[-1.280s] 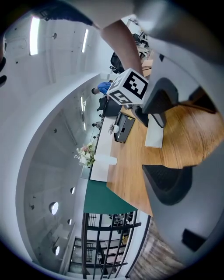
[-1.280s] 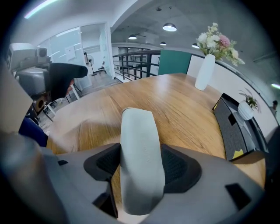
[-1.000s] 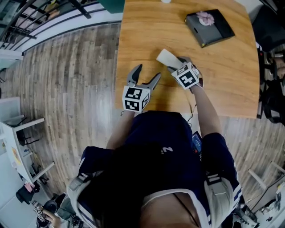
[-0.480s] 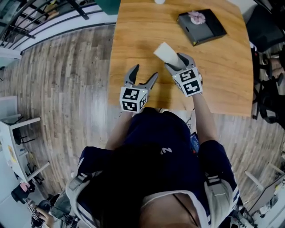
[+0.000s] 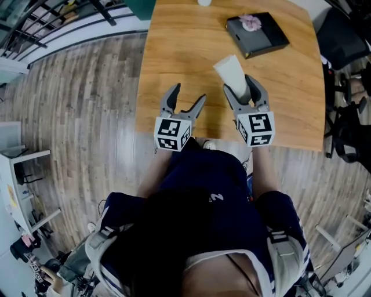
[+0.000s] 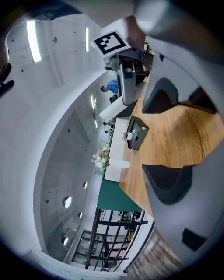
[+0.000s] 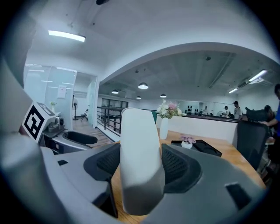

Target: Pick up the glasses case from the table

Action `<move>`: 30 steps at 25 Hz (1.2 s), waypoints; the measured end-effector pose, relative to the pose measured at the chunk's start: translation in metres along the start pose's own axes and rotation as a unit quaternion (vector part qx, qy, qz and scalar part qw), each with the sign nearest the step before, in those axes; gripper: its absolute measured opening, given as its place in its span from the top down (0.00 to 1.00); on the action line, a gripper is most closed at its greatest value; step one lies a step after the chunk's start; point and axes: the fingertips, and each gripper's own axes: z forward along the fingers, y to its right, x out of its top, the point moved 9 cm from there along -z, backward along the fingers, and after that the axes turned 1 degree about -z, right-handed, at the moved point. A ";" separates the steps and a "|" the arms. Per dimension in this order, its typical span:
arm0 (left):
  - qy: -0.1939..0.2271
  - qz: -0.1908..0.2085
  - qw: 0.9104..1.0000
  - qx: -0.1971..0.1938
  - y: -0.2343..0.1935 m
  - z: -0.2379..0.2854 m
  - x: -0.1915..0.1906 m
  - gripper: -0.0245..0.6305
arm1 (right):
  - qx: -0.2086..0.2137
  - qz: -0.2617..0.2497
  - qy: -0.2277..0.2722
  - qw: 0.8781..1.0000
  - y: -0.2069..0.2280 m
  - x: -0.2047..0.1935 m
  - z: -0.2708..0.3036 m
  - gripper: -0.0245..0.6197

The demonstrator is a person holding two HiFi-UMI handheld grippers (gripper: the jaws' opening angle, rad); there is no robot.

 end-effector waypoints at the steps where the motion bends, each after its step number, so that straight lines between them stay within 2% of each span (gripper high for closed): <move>1: 0.004 0.001 1.000 0.002 0.001 -0.001 0.002 0.42 | -0.005 0.006 0.010 1.000 0.001 0.000 -0.008 0.49; 9: 0.026 0.013 0.999 0.014 0.008 -0.007 0.014 0.42 | -0.058 0.060 0.060 0.995 0.003 -0.020 -0.066 0.49; 13: 0.032 0.021 0.999 0.008 0.017 -0.008 0.015 0.42 | -0.063 0.063 0.063 0.994 0.007 -0.025 -0.071 0.49; 17: 0.035 0.025 0.999 0.004 0.020 -0.014 0.015 0.44 | -0.051 0.059 0.060 0.995 0.001 -0.023 -0.069 0.49; 19: 0.041 0.028 0.999 0.005 0.021 -0.017 0.017 0.52 | -0.046 0.051 0.058 0.996 -0.002 -0.022 -0.066 0.49; 21: 0.051 0.030 0.998 0.007 0.022 -0.019 0.018 0.69 | -0.040 0.040 0.055 0.997 -0.005 -0.020 -0.064 0.49; 22: 0.053 0.031 0.998 0.007 0.023 -0.020 0.018 0.73 | -0.037 0.035 0.055 0.997 -0.006 -0.019 -0.062 0.49; 25: 0.049 0.035 0.998 0.014 0.022 -0.023 0.016 0.81 | -0.026 0.029 0.054 0.998 -0.009 -0.019 -0.057 0.49; 28: 0.045 0.026 0.998 0.026 0.019 -0.026 0.013 0.96 | -0.020 0.032 0.053 0.998 -0.012 -0.019 -0.054 0.49; 30: 0.042 0.014 0.999 0.028 0.018 -0.027 0.010 0.96 | -0.018 0.033 0.051 0.998 -0.013 -0.021 -0.053 0.49</move>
